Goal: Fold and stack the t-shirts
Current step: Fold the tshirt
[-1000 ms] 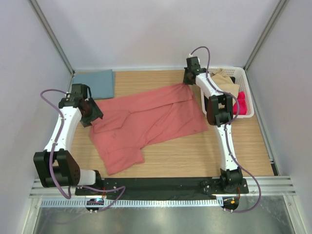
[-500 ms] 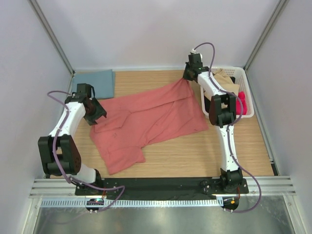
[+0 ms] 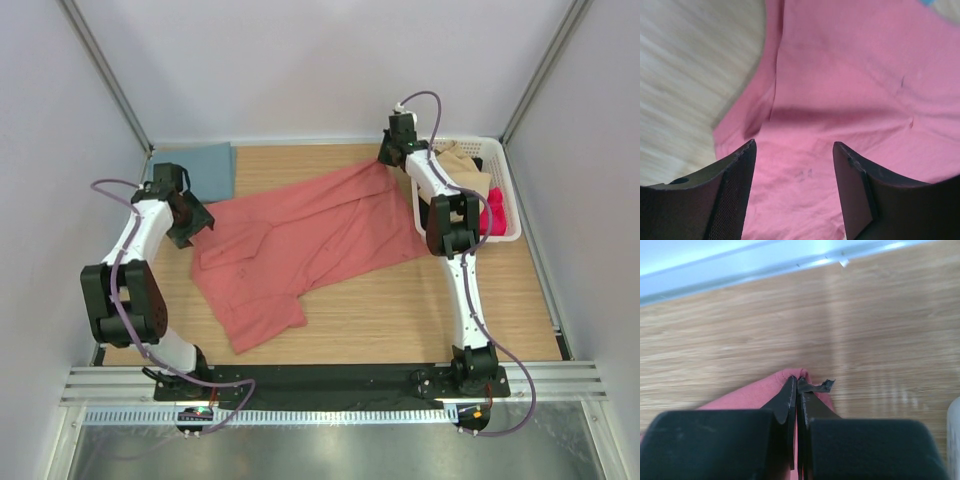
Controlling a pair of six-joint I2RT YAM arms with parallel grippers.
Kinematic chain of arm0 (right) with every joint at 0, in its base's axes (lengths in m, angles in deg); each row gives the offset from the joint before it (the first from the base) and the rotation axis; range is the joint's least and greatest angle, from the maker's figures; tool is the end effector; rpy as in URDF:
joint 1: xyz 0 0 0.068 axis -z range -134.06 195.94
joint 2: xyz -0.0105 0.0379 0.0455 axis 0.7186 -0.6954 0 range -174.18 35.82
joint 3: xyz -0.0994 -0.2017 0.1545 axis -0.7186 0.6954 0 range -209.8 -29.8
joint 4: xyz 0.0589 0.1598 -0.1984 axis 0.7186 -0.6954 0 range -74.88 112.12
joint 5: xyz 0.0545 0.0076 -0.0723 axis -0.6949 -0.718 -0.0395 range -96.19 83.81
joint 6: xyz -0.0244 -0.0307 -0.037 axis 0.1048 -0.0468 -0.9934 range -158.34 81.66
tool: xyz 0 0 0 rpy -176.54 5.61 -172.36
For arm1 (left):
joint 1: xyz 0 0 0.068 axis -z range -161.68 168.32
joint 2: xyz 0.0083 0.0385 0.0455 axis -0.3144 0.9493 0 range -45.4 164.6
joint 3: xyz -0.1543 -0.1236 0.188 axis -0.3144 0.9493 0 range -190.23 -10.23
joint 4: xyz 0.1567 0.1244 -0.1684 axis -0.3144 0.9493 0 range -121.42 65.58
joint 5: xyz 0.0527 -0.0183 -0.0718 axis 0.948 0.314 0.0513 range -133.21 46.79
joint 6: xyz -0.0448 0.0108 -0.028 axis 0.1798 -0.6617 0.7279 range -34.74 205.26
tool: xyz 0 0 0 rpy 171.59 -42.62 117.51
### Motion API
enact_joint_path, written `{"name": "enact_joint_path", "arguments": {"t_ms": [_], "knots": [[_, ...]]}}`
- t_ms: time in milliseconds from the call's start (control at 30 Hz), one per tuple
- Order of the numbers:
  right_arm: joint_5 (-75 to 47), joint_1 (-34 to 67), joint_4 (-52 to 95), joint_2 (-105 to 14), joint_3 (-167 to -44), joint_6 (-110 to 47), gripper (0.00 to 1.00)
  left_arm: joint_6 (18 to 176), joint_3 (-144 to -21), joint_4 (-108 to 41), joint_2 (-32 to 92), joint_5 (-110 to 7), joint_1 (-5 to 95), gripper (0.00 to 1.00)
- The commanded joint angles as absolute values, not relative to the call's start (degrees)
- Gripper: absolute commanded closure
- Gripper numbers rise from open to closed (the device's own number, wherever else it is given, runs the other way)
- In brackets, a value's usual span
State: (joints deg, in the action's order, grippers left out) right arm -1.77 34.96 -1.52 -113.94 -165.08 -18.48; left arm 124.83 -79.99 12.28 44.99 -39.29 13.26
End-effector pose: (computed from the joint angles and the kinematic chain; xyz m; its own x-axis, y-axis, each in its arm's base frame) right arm 0.5762 0.1090 0.1757 -0.6143 0.2260 -0.7561 0.0834 0.9713 0.2226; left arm 0.3183 0.0306 0.2486 -0.6172 -0.6927 -0.3731 -0.6626 0.7134 -0.2283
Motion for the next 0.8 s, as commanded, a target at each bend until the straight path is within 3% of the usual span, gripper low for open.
{"name": "enact_joint_path", "arguments": {"t_ms": [0, 200, 767], "knots": [[-0.3, 36.18, 0.67, -113.95, -166.21, -19.62, 0.96, 121.75, -85.11, 6.47, 49.76, -41.09, 9.38, 0.36], [-1.62, 36.18, 1.29, -113.42, -165.24, -19.36, 0.96, 115.68, -93.98, 2.5, 58.82, -40.32, 6.64, 0.57], [-3.91, 36.01, 3.93, -112.54, -164.97, -16.46, 0.96, 116.46, -104.36, 0.04, 73.6, -40.22, 5.67, 0.58]]}}
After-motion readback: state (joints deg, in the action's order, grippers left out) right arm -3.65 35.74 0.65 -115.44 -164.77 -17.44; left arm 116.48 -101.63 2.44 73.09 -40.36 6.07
